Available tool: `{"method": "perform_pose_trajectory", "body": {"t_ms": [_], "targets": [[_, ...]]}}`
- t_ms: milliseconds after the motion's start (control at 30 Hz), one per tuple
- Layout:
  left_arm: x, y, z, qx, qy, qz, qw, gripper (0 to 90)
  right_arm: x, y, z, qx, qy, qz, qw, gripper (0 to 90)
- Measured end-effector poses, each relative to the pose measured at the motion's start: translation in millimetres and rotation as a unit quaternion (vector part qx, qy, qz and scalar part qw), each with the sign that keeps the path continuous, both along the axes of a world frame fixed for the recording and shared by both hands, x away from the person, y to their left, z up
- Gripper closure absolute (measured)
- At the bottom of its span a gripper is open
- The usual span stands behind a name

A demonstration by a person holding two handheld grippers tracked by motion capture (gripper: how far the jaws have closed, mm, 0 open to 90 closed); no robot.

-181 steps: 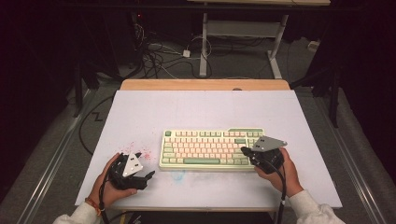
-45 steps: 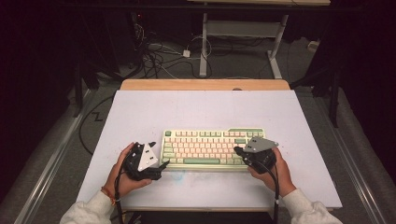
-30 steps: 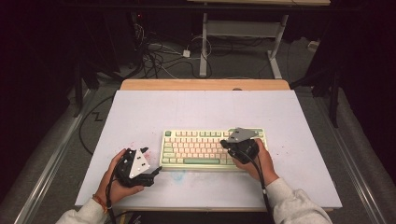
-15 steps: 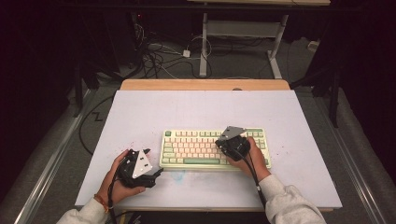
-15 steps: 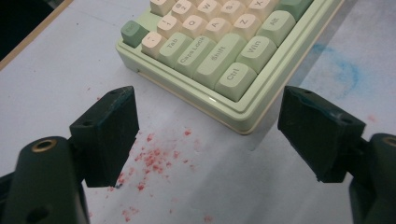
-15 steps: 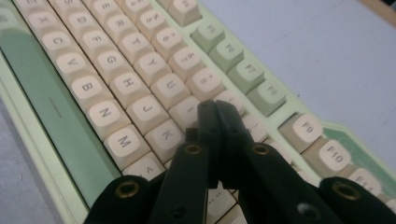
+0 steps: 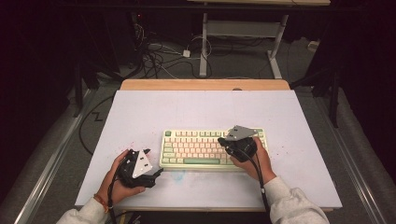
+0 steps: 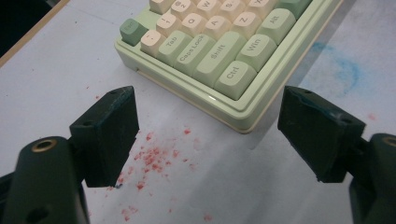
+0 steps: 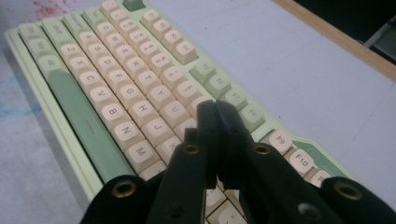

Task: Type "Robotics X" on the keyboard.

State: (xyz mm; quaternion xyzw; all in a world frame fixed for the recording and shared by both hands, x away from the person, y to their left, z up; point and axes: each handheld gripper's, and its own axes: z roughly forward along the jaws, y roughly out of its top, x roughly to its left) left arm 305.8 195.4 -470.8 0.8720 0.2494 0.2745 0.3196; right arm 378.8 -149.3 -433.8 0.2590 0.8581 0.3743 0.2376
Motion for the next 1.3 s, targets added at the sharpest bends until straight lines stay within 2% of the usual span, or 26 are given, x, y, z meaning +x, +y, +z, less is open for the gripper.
{"method": "perform_pose_trajectory", "body": {"t_ms": [167, 367, 567, 633, 667, 700, 900, 1000, 1067, 1100, 1200, 1233, 1300], "targets": [[0.6, 0.8, 0.0, 0.0, 0.002, 0.003, 1.0, 19.2, -9.6, -9.1, 7.4, 0.021, -0.019, -0.001, 0.9996, 81.8], [1.0, 1.4, 0.3, 0.0, 0.003, 0.003, 1.0, 19.2, -22.6, -23.5, 12.9, 0.043, -0.046, -0.006, 0.998, 62.2], [1.5, 1.4, 0.0, -0.004, 0.007, 0.002, 1.0, 19.2, -33.8, -37.6, 13.6, 0.065, -0.054, -0.008, 0.9964, 45.4], [1.7, 1.3, -0.1, -0.004, 0.008, 0.003, 1.0, 19.2, -36.2, -39.6, 13.3, 0.066, -0.062, -0.013, 0.9958, 43.4], [1.9, 1.3, -0.1, -0.006, 0.009, 0.004, 0.9999, 19.2, -40.1, -44.1, 12.3, 0.066, -0.068, -0.019, 0.9953, 37.6], [1.9, 1.2, 0.0, -0.007, 0.009, 0.008, 0.9999, 19.2, -42.3, -46.1, 11.6, 0.066, -0.071, -0.026, 0.9949, 35.6], [1.9, 1.3, 1.8, -0.012, 0.01, 0.025, 0.9996, 22.8, -54.7, -61.4, 6.8, 0.066, -0.086, -0.041, 0.9932, 32.7], [1.8, 3.1, 5.5, -0.03, 0.011, 0.025, 0.9992, 23.2, -60.7, -68.2, 4.2, 0.07, -0.095, -0.04, 0.9922, 31.1], [1.6, 3.2, 6.5, -0.036, 0.01, 0.025, 0.999, 23.5, -64.2, -72.9, 2.0, 0.069, -0.09, -0.047, 0.9924, 29.9], [2.3, 3.9, 7.8, -0.045, 0.017, 0.021, 0.9986, 23.6, -65.6, -74.2, 1.2, 0.066, -0.091, -0.05, 0.9924, 28.5], [2.7, 3.7, 9.0, -0.042, 0.017, 0.022, 0.9987, 23.7, -69.5, -77.8, -0.5, 0.065, -0.096, -0.058, 0.9915, 27.7], [2.8, 4.0, 10.4, -0.047, 0.019, 0.021, 0.9985, 23.7, -71.6, -79.6, -1.2, 0.069, -0.098, -0.061, 0.9909, 27.4], [3.1, 4.0, 13.1, -0.052, 0.021, 0.018, 0.9982, 25.3, -78.1, -81.3, -5.1, 0.063, -0.094, -0.064, 0.9915, 26.0]]}}
